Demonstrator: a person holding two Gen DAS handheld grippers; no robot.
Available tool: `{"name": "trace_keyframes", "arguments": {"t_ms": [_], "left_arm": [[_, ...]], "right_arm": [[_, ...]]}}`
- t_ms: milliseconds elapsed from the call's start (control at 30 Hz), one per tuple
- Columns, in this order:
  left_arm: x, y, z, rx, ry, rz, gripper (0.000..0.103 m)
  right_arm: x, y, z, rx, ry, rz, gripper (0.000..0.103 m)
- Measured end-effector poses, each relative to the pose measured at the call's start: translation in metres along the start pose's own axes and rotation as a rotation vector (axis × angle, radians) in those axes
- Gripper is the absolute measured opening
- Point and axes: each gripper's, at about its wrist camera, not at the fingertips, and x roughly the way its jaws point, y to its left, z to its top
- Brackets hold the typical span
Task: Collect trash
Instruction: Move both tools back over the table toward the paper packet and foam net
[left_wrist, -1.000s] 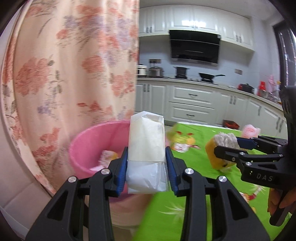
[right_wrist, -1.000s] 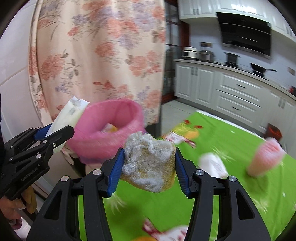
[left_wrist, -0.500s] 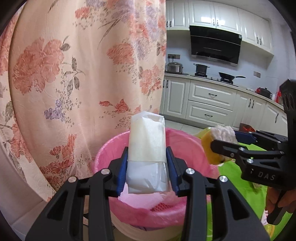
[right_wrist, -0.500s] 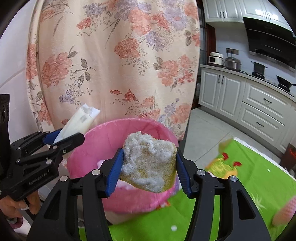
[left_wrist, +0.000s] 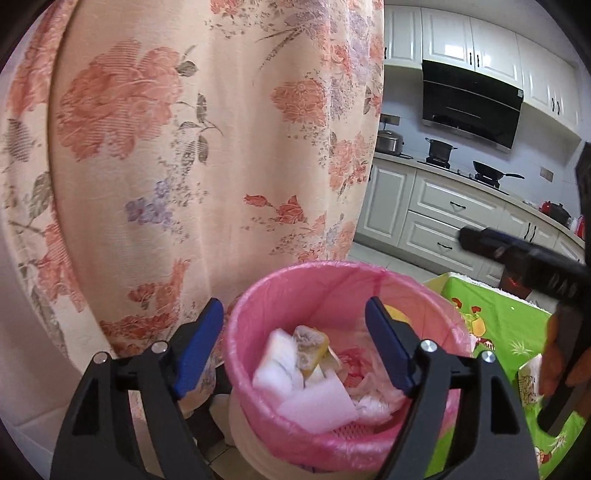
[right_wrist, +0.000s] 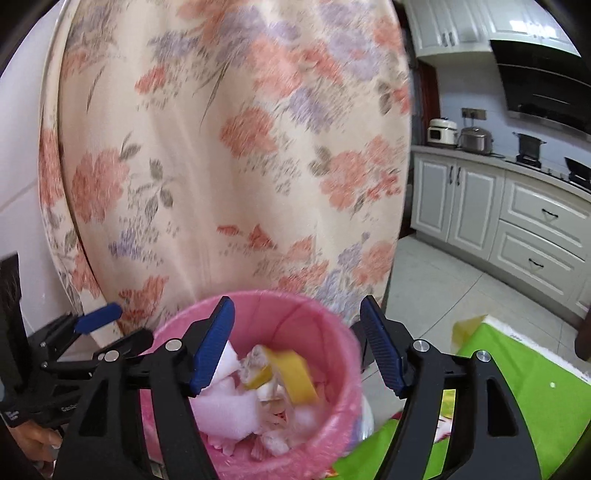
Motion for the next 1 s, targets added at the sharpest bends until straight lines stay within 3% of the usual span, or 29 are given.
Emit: {"name": "trace_keyframes", "arguments": {"t_ms": [333, 633, 1000], "left_arm": [[-0.037, -0.025, -0.014, 0.012, -0.019, -0.038, 0.091], [-0.073, -0.078, -0.025, 0.077, -0.073, -0.113, 0.097], [-0.090, -0.161, -0.064, 0.178, -0.026, -0.223, 0.098]], "right_arm": [[-0.082, -0.025, -0.033, 0.094, -0.037, -0.080, 0.067], [-0.152, -0.038, -0.069, 0.115, -0.053, -0.176, 0.067], [-0.215, -0.075, -0.130, 0.222, -0.007, -0.295, 0.067]]}}
